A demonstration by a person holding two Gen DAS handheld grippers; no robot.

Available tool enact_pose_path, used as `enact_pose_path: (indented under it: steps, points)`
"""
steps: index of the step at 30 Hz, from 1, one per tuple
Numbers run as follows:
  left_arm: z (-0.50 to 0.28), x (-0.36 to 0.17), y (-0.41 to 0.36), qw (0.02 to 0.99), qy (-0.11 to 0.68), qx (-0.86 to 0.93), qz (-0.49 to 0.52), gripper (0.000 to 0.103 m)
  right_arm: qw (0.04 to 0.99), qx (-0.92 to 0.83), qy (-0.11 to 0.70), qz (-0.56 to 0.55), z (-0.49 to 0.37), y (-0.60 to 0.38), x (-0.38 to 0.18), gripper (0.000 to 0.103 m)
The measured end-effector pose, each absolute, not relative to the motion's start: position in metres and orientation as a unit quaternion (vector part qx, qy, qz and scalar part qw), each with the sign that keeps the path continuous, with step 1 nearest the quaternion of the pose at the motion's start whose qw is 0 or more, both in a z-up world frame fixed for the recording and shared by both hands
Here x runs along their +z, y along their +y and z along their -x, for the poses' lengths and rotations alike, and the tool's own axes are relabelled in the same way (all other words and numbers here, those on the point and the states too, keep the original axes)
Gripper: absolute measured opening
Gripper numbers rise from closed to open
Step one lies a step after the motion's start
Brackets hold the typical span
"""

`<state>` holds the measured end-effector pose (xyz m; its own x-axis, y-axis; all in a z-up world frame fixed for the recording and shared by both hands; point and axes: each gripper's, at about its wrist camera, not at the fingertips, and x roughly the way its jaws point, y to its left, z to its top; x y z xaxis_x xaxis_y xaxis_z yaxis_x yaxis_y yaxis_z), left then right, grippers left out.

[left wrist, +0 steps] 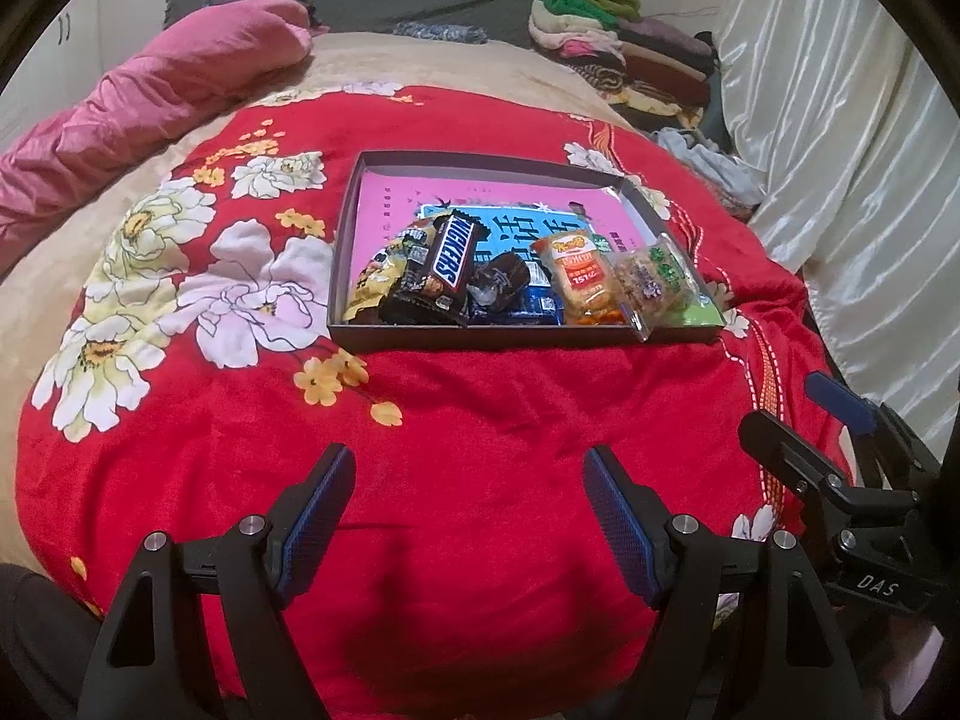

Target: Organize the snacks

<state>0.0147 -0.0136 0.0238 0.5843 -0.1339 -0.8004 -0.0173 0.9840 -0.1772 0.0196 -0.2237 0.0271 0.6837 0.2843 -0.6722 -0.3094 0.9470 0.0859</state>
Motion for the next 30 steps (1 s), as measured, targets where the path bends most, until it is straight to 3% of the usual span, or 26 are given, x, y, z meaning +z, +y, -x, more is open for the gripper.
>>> enact_pose_path:
  steps: [30]
  points:
    - [-0.0133, 0.0286, -0.0129, 0.888, 0.452, -0.028, 0.081, 0.079, 0.918, 0.157, 0.364, 0.022, -0.0170, -0.2233, 0.0267, 0.101]
